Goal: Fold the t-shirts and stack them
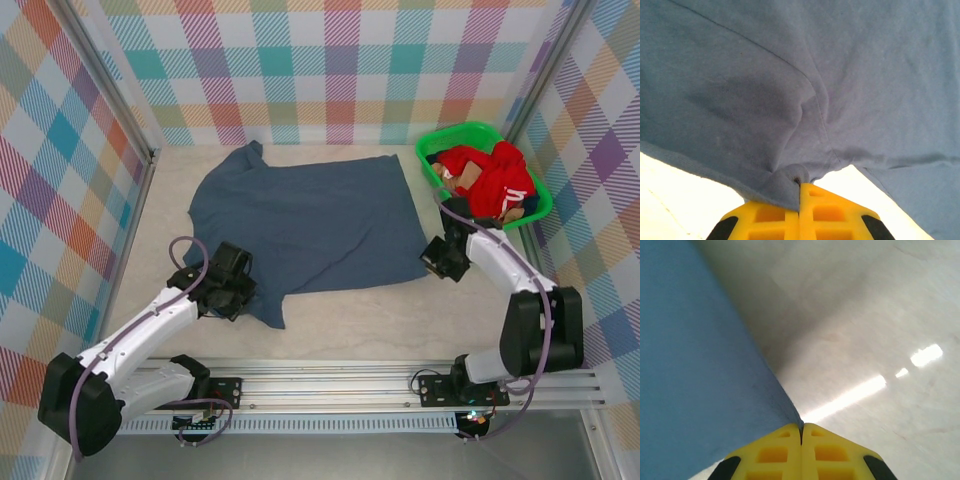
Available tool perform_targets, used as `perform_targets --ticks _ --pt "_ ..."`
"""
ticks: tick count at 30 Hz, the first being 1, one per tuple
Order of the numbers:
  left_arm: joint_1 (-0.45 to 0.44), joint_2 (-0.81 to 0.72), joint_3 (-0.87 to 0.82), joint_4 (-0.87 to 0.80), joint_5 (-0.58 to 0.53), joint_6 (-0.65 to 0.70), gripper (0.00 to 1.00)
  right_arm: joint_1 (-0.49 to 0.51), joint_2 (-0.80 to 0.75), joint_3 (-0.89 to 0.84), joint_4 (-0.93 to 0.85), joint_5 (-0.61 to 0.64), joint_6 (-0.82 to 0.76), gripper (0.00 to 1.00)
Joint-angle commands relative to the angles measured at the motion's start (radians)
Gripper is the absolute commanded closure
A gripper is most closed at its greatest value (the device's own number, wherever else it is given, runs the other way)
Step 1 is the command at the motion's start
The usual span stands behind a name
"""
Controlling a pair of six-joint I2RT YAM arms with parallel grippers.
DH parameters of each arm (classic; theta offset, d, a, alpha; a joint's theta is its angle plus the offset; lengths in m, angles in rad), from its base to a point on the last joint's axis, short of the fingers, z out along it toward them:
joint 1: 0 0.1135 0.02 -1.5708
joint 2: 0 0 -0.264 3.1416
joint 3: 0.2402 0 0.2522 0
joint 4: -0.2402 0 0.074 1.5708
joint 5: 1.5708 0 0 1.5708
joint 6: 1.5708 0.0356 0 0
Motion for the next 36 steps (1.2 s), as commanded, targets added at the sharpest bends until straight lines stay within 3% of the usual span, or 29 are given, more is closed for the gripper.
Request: perform_targets --ticks 1,7,12,14,18,22,24,27,31,36 --pt "-0.015 0.021 0.000 -0.065 -0.037 -0.003 1.00 0.001 -0.060 -0.089 -0.105 0.017 0.061 1.00" --pt "-0.015 0.019 -0.002 -0.067 -0.039 0.026 1.00 0.001 -0.061 -0.118 -0.085 0.038 0.074 1.00" --pt "-0.013 0.010 0.183 -0.191 -0.149 0.108 0.49 0.003 -0.096 -0.028 -0.126 0.086 0.066 0.71" --pt "0.024 0.034 0.272 -0.206 -0.174 0.163 0.45 0.019 -0.147 0.005 -0.110 0.130 0.044 0.62" --pt "0.189 0.173 0.392 -0.110 -0.086 0.257 0.52 0.053 -0.131 0.078 -0.033 0.116 -0.020 0.62" --pt "0.314 0.443 0.547 0.035 -0.044 0.290 0.67 0.072 -0.013 0.112 0.145 -0.060 -0.080 0.67" --pt "0.347 0.612 0.660 0.096 -0.031 0.304 0.76 0.074 0.040 0.126 0.232 -0.119 -0.103 0.69" --pt "0.382 0.851 0.862 0.155 -0.032 0.314 0.82 0.074 0.130 0.181 0.306 -0.196 -0.137 0.72" --pt "0.431 1.126 1.111 0.177 0.005 0.274 0.85 0.073 0.265 0.268 0.326 -0.259 -0.146 0.75" --pt "0.482 1.378 1.368 0.069 0.027 0.274 0.86 0.073 0.424 0.379 0.282 -0.291 -0.115 0.76"
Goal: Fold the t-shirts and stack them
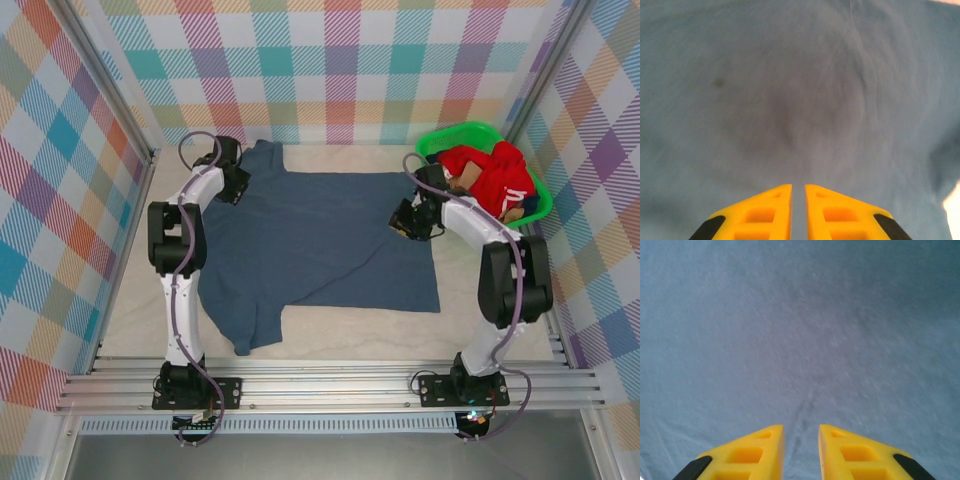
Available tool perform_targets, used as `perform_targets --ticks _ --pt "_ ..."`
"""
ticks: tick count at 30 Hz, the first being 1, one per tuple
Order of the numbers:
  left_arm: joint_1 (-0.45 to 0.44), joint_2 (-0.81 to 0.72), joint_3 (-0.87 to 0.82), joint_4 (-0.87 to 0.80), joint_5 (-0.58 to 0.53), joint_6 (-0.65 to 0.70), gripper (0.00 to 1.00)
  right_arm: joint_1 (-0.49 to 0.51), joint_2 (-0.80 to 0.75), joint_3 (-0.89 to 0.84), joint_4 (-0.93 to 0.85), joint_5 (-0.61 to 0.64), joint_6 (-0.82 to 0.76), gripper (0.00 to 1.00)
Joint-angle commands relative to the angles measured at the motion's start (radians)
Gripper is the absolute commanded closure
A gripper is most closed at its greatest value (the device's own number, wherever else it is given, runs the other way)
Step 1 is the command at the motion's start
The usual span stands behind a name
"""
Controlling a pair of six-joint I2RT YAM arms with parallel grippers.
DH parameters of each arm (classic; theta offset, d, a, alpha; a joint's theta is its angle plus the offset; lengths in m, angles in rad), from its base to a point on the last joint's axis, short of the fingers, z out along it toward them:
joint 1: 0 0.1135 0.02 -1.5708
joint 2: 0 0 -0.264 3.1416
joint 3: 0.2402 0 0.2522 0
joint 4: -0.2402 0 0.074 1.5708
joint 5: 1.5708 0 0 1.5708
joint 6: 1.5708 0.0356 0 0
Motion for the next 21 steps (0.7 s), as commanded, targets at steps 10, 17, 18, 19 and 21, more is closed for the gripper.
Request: perform_targets --ticks 10,17,18,19,21 --pt "0.203 -0.016 -0.177 0.000 0.007 -0.060 0.90 0.015 0.204 0.210 -0.061 -0.120 0.005 0.73" --pt "0.207 -0.036 -0.050 -0.018 0.064 0.012 0.72 0.034 0.297 0.327 -0.089 -0.120 0.015 0.70" --pt "0.202 -0.040 -0.018 -0.034 0.074 0.029 0.67 0.038 0.316 0.350 -0.097 -0.119 0.015 0.70" --pt "0.192 -0.051 0.005 -0.057 0.078 0.044 0.64 0.042 0.333 0.368 -0.100 -0.118 0.015 0.70" --pt "0.171 -0.084 0.008 -0.096 0.074 0.061 0.62 0.048 0.362 0.391 -0.088 -0.113 0.015 0.70"
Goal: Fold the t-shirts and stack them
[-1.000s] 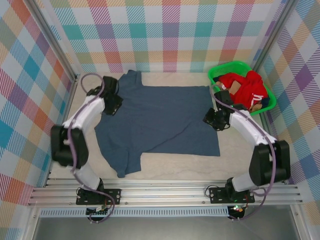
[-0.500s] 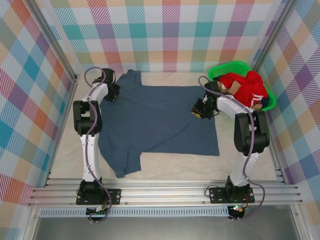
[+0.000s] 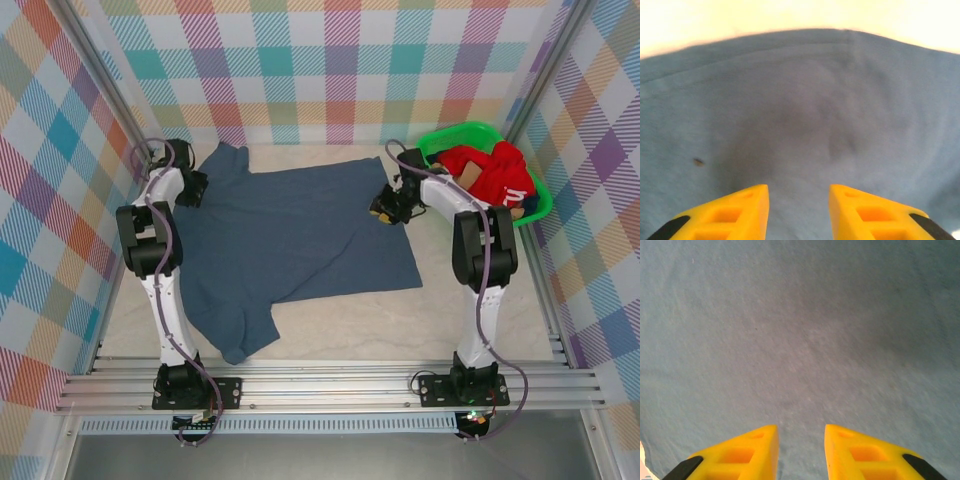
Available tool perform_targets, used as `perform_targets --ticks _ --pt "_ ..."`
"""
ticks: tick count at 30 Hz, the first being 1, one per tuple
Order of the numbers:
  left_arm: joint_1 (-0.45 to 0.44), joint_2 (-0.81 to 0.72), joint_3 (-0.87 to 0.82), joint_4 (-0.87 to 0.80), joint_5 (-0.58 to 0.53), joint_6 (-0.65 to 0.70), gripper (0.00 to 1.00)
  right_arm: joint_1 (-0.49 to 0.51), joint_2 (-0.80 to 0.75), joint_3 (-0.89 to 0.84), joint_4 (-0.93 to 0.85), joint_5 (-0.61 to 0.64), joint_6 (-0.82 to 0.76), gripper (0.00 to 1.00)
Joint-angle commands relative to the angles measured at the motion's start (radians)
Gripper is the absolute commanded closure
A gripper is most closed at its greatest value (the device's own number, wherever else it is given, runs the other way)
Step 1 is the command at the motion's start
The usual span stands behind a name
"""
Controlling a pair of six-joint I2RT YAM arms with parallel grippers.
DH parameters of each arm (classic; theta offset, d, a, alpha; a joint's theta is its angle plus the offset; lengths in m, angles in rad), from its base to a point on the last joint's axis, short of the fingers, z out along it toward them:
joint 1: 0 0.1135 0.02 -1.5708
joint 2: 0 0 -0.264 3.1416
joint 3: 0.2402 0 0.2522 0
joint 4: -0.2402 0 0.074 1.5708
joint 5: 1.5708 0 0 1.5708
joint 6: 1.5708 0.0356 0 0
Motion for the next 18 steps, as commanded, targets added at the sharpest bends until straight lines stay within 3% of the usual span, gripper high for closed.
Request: perform_targets --ticks 1,5,9,15,18 --pt "-0.041 -0.070 0.021 -0.093 0.022 0.048 0.62 0.016 0.051 0.049 -0.008 -0.012 0.012 0.70" --pt "-0.073 -0.098 -0.071 -0.006 0.063 0.037 0.63 0.023 0.119 0.103 -0.006 -0.017 0.015 0.70" --pt "-0.085 0.025 0.076 -0.029 0.111 0.050 0.62 0.029 0.163 0.135 -0.014 -0.024 0.017 0.70" --pt "-0.062 0.194 0.268 -0.034 0.055 0.036 0.61 0.058 0.206 0.169 -0.047 -0.034 0.011 0.70" --pt "-0.031 0.235 0.273 -0.076 0.007 -0.025 0.71 0.074 0.208 0.172 -0.040 -0.032 0.012 0.70"
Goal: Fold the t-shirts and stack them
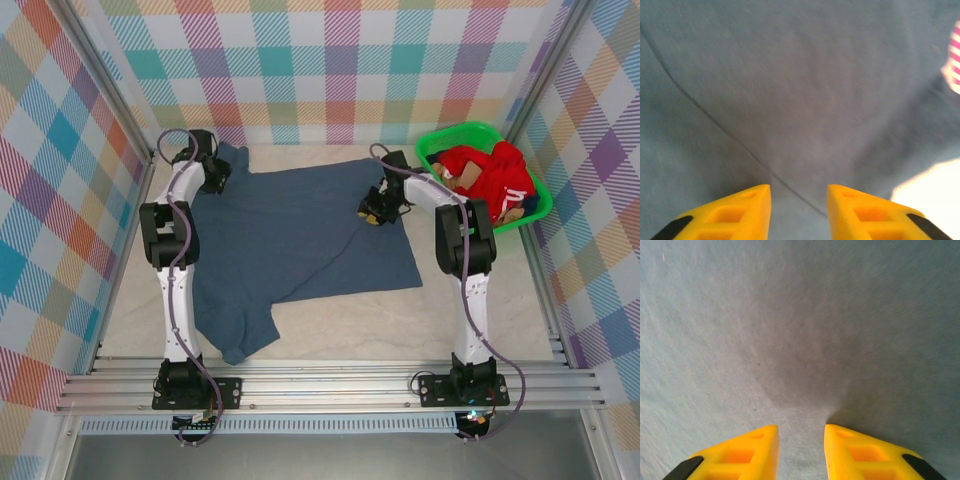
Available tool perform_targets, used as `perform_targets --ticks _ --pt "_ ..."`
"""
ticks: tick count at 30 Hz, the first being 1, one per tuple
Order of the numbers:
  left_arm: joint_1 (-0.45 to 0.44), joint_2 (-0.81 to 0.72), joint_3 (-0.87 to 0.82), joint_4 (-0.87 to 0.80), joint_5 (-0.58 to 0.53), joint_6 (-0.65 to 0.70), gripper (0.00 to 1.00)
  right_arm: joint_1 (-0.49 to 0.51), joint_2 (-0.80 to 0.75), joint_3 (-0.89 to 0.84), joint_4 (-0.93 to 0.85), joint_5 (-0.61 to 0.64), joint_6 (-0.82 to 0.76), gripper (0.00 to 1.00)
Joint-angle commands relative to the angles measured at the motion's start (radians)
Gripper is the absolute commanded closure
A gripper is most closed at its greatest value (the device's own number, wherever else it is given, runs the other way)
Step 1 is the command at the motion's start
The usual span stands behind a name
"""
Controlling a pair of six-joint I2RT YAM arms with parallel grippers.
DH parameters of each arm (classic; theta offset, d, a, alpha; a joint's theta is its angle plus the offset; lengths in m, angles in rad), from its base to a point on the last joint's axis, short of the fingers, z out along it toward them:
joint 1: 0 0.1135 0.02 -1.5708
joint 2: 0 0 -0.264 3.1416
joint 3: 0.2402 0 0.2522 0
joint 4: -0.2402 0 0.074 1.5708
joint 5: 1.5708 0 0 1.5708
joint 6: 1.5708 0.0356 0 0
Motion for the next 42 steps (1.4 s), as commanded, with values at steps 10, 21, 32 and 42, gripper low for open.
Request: perform_targets --ticks 10,21,32,42 --pt "0.072 -0.093 -0.160 0.068 -0.003 -0.147 0.79 0.032 0.109 0.072 -0.104 -0.002 0.036 0.72" --pt "0.049 0.368 0.558 0.080 0.049 -0.184 0.73 0.053 0.142 0.114 -0.151 0.004 0.059 0.73" --pt "0.129 0.184 0.223 -0.139 -0.123 -0.190 0.94 0.069 0.145 0.116 -0.186 0.021 0.094 0.74" --pt "0.153 0.103 0.173 -0.178 -0.090 -0.171 0.85 0.072 0.164 0.121 -0.194 0.013 0.105 0.74"
